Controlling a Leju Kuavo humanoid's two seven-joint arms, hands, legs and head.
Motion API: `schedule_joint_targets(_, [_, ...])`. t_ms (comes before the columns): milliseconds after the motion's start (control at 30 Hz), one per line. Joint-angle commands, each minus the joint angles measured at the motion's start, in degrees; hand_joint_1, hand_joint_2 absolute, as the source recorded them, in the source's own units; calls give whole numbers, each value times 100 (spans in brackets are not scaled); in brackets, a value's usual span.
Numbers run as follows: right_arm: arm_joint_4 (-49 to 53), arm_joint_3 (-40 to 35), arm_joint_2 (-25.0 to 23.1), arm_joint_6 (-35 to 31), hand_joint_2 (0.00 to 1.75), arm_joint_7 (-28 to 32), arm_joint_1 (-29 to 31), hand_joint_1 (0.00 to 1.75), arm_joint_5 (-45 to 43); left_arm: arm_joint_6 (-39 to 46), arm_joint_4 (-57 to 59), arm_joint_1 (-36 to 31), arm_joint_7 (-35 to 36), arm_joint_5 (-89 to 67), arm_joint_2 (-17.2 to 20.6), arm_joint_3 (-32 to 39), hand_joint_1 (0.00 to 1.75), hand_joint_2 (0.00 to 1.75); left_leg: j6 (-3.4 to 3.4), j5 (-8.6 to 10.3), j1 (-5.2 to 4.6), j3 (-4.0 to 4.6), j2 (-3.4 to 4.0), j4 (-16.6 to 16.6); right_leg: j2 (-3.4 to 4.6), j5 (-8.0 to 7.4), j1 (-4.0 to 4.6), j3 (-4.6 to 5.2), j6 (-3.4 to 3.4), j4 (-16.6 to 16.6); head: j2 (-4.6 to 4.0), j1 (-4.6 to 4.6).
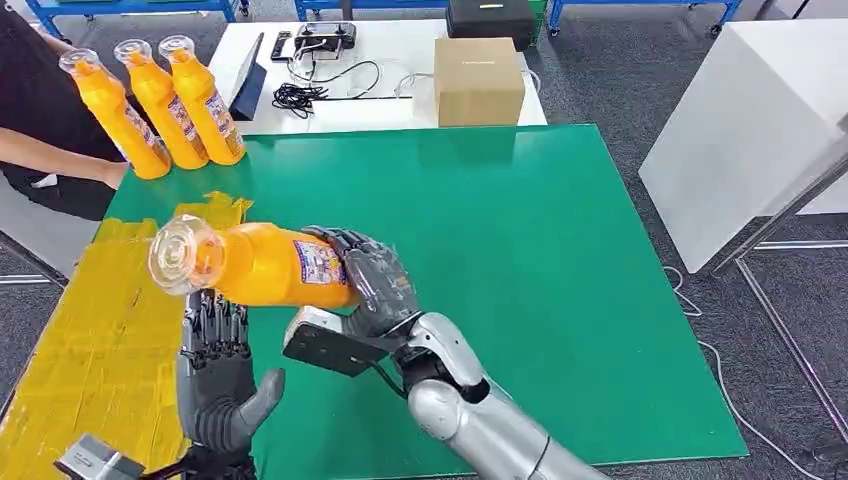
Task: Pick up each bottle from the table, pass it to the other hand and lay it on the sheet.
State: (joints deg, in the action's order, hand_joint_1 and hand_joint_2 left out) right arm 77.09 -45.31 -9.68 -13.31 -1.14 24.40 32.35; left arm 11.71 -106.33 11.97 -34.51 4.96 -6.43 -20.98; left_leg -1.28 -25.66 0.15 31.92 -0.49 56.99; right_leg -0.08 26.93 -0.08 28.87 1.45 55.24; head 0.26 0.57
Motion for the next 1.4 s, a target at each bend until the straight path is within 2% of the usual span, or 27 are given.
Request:
schedule_joint_targets(33, [-741,-419,-158,70,175,-92,429,175,-56,-99,179,-90,-43,216,-100,190,0,175,3,-2,0,-9,6,-5,5,1,0,-8,1,-5,0,0])
schedule_joint_targets(733, [-819,-666,-201,-109,175,-321,412,175,273,-105,-22,57,-58,503,-178,443,0,175,4,-2,4,-6,5,-3,3,-1,4,-8,1,-6,0,2])
schedule_joint_targets(833, [-894,-763,-190,-221,175,-439,420,175,623,-102,-64,155,-49,620,-71,424,0,175,7,-3,9,-10,10,-2,6,-2,9,-14,1,-11,0,2])
schedule_joint_targets(1033, [-1554,-684,-352,-106,175,-389,631,175,513,-401,-78,10,129,1025,13,379,0,175,6,0,5,-10,4,-6,1,-2,5,-12,0,-9,0,2])
schedule_joint_targets(1400, [-2613,-571,-784,-410,175,-135,1004,175,595,-606,176,-513,411,1322,-3,53,0,175,7,6,4,-11,-13,-7,-16,0,3,-15,1,-12,0,2])
